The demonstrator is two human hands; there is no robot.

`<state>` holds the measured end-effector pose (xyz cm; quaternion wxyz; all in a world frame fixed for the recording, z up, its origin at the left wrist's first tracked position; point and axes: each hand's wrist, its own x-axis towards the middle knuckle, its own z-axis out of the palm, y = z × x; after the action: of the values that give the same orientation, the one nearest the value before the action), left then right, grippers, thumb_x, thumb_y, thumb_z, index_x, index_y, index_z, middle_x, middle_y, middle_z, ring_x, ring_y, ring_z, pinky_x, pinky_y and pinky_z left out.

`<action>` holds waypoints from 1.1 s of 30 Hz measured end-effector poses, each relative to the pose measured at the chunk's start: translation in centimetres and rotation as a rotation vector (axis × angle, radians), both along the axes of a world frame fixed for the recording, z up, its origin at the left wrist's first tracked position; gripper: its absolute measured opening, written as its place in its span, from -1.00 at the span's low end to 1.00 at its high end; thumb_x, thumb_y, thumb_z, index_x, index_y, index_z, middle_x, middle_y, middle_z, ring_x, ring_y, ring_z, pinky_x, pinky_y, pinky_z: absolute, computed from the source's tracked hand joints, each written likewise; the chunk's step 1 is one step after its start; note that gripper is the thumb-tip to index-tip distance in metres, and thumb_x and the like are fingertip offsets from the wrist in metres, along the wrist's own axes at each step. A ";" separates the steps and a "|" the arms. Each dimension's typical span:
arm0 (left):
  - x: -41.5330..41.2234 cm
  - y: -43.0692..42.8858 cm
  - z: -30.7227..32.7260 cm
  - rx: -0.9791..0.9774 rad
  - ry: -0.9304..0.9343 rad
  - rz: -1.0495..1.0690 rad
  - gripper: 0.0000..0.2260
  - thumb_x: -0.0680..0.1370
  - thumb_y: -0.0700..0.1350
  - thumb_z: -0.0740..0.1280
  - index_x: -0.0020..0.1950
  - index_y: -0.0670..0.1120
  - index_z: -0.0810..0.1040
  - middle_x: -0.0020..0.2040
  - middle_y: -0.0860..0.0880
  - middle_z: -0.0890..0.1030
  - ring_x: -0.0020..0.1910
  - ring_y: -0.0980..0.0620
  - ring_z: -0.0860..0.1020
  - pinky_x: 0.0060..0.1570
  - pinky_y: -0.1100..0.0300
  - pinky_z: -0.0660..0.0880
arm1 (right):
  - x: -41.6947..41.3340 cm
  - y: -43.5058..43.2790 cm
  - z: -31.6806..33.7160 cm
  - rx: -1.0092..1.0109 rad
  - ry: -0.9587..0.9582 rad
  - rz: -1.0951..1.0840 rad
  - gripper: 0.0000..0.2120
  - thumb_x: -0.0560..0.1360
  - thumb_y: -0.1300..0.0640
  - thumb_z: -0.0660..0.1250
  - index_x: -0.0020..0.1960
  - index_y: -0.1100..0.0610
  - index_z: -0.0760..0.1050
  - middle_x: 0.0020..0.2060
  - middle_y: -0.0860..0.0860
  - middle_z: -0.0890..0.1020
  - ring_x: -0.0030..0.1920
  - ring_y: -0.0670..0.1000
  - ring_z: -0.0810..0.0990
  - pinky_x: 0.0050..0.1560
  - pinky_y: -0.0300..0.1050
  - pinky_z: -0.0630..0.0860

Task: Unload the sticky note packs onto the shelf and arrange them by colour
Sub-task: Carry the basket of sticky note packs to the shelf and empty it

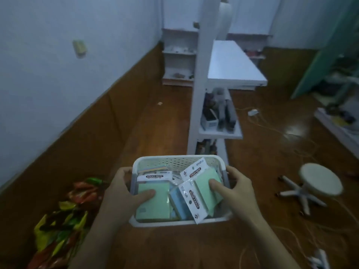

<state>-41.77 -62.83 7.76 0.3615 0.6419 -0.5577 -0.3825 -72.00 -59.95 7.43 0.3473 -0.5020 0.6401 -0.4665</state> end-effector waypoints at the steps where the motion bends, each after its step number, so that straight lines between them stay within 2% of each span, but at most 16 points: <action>1: -1.1 -0.7 -0.2 0.000 0.001 -0.065 -0.46 0.28 -0.02 0.67 0.06 0.24 0.43 -0.05 0.15 0.64 -0.17 0.24 0.68 -0.37 0.21 0.64 | -1.0 1.0 -0.1 0.009 0.014 -0.050 -0.54 0.44 0.07 0.57 0.30 0.02 0.58 0.07 -0.11 0.71 0.01 -0.13 0.70 -0.07 -0.07 0.70; 5: -6.0 -2.0 -1.2 0.003 0.020 -0.285 -0.49 0.32 -0.11 0.65 0.07 0.20 0.44 -0.03 0.13 0.65 -0.14 0.30 0.66 -0.40 0.27 0.61 | -4.5 5.5 -1.0 0.021 0.011 -0.242 -0.66 0.43 0.05 0.57 0.18 -0.09 0.60 0.00 -0.17 0.73 -0.02 -0.19 0.70 -0.18 -0.21 0.66; 8: -10.1 -2.0 -2.1 0.019 0.009 -0.404 -0.50 0.32 -0.11 0.66 0.09 0.18 0.46 0.00 0.12 0.67 -0.13 0.22 0.68 -0.28 0.13 0.67 | -7.2 8.8 -1.7 0.070 -0.017 -0.363 -0.68 0.44 0.04 0.57 0.16 -0.10 0.61 0.00 -0.16 0.73 0.00 -0.12 0.72 -0.12 -0.08 0.71; 10: -13.1 -2.0 -2.4 0.037 -0.005 -0.475 -0.50 0.33 -0.06 0.66 0.09 0.22 0.45 0.01 0.15 0.66 -0.13 0.17 0.69 -0.22 0.06 0.69 | -9.3 10.7 -1.7 0.095 -0.009 -0.419 -0.68 0.45 0.01 0.56 0.17 -0.11 0.60 0.00 -0.18 0.73 0.00 -0.12 0.72 -0.13 -0.09 0.72; 15: -22.4 -1.7 -2.1 0.050 -0.058 -0.641 -0.44 0.32 0.02 0.65 0.19 0.19 0.42 0.13 0.12 0.62 -0.01 0.05 0.69 -0.11 -0.06 0.69 | -15.9 14.8 -1.2 0.141 0.045 -0.551 -0.68 0.44 0.01 0.56 0.15 -0.11 0.58 -0.04 -0.19 0.72 -0.03 -0.15 0.70 -0.17 -0.19 0.68; 17: -26.4 -1.4 -1.9 0.033 -0.087 -0.680 -0.40 0.33 0.03 0.64 0.24 0.14 0.39 0.13 0.08 0.63 -0.04 0.06 0.69 -0.13 -0.04 0.69 | -18.8 16.0 -1.0 0.141 0.062 -0.599 -0.67 0.42 0.00 0.58 0.12 -0.14 0.56 -0.05 -0.21 0.69 -0.06 -0.18 0.67 -0.27 -0.32 0.61; 20: -31.7 -0.7 -1.5 0.026 -0.093 -0.723 -0.43 0.36 0.01 0.63 0.21 0.14 0.37 0.08 0.07 0.65 -0.16 0.15 0.70 -0.23 0.05 0.69 | -23.2 17.0 -0.6 0.138 0.084 -0.639 -0.62 0.40 -0.04 0.59 0.12 -0.17 0.50 -0.02 -0.24 0.64 -0.03 -0.19 0.63 -0.29 -0.36 0.55; 24: -37.5 -0.2 -1.1 0.003 -0.115 -0.734 -0.43 0.36 0.01 0.63 0.20 0.10 0.36 0.04 0.05 0.68 -0.16 0.16 0.70 -0.20 0.05 0.68 | -29.1 17.3 -0.3 0.152 0.084 -0.654 -0.58 0.36 -0.08 0.61 0.08 -0.19 0.46 -0.01 -0.25 0.61 -0.02 -0.17 0.61 -0.23 -0.30 0.58; 30: -43.3 -1.1 -0.6 0.018 -0.071 -0.700 -0.50 0.40 -0.05 0.60 0.21 0.08 0.41 -0.04 0.06 0.67 -0.22 0.20 0.69 -0.35 0.21 0.62 | -35.4 15.9 -0.5 0.168 0.091 -0.656 -0.52 0.39 -0.11 0.58 0.22 -0.09 0.47 0.06 -0.20 0.60 0.00 -0.17 0.59 -0.17 -0.23 0.60; 33: -45.1 -3.1 -0.4 0.046 -0.035 -0.644 -0.66 0.49 -0.12 0.53 0.18 0.02 0.49 -0.04 -0.08 0.65 -0.16 0.03 0.69 -0.19 0.01 0.66 | -37.6 14.5 -0.7 0.169 0.068 -0.618 -0.55 0.45 -0.09 0.54 0.28 -0.05 0.51 0.09 -0.15 0.65 0.04 -0.15 0.63 -0.13 -0.24 0.63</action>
<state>-86.87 -65.88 7.34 0.1976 0.4468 -0.7294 -0.4789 -109.63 -45.42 6.78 0.2081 -0.2685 0.8099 -0.4781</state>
